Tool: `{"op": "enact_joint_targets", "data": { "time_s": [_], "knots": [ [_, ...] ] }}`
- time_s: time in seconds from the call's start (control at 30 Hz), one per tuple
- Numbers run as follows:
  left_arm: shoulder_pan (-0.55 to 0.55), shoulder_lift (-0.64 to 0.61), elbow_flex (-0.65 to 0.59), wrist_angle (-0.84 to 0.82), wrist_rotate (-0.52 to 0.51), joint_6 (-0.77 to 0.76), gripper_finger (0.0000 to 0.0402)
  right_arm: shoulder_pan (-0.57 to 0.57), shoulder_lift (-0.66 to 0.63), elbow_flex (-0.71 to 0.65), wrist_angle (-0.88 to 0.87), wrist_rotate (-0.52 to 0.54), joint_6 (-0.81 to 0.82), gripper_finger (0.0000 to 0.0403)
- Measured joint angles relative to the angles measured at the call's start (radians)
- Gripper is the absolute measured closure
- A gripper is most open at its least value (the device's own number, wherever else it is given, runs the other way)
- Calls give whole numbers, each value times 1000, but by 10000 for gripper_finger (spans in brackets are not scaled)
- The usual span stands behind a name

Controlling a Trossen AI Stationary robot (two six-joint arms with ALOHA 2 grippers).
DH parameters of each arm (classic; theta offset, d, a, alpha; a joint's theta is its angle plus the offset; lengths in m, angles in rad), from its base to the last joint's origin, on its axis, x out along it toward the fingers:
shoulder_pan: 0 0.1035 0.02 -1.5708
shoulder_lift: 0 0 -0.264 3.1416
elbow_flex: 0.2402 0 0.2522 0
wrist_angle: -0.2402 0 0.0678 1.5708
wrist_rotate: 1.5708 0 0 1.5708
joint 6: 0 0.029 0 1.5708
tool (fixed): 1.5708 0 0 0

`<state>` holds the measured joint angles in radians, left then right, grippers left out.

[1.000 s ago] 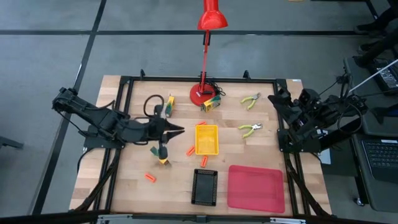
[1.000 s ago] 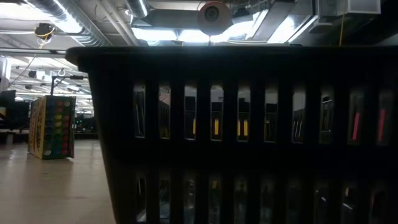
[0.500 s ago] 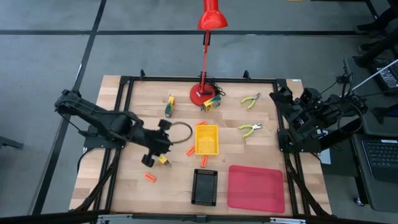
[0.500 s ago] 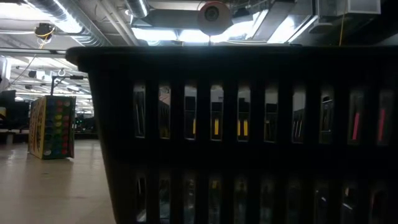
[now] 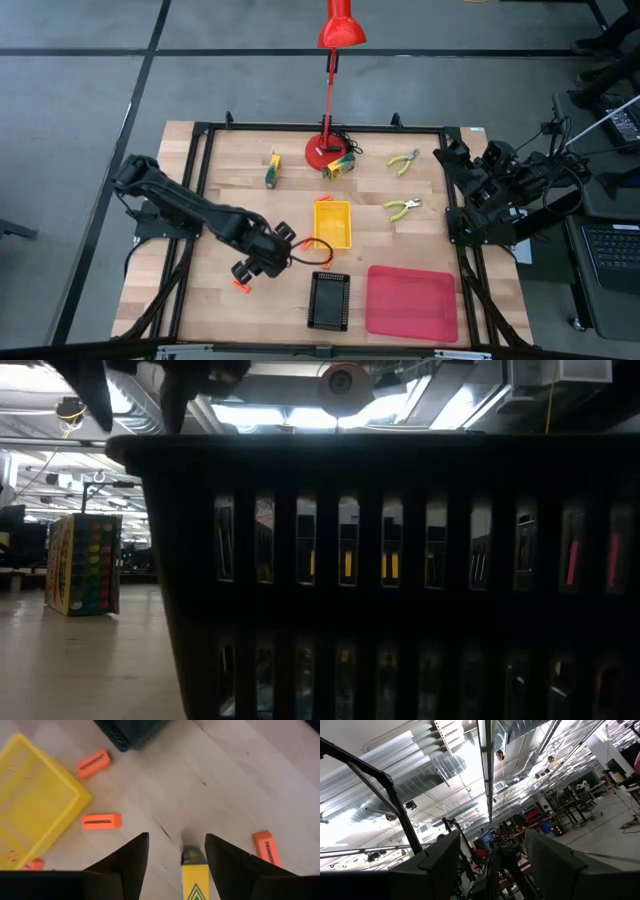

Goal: Pick & Place School Supplies
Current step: Put the yellow crayon box into the pink bin

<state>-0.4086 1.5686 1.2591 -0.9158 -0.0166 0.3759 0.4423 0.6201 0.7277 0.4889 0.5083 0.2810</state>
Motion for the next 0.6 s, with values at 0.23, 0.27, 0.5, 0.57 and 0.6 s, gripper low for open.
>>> {"op": "enact_joint_targets", "data": {
  "time_s": [0.23,0.27,0.5,0.57,0.6],
  "knots": [
    [8,13,-106,36,10,-32,237,0,0,0,0,-20,2,176],
    [8,9,-124,40,7,-39,239,0,0,0,0,-23,2,176],
    [19,0,-175,103,0,-72,242,0,0,0,0,-23,2,176],
    [23,0,-184,130,1,-81,242,0,0,0,0,-22,2,176],
    [26,0,-191,139,1,-85,242,0,0,0,1,-22,2,176]
  ]
}}
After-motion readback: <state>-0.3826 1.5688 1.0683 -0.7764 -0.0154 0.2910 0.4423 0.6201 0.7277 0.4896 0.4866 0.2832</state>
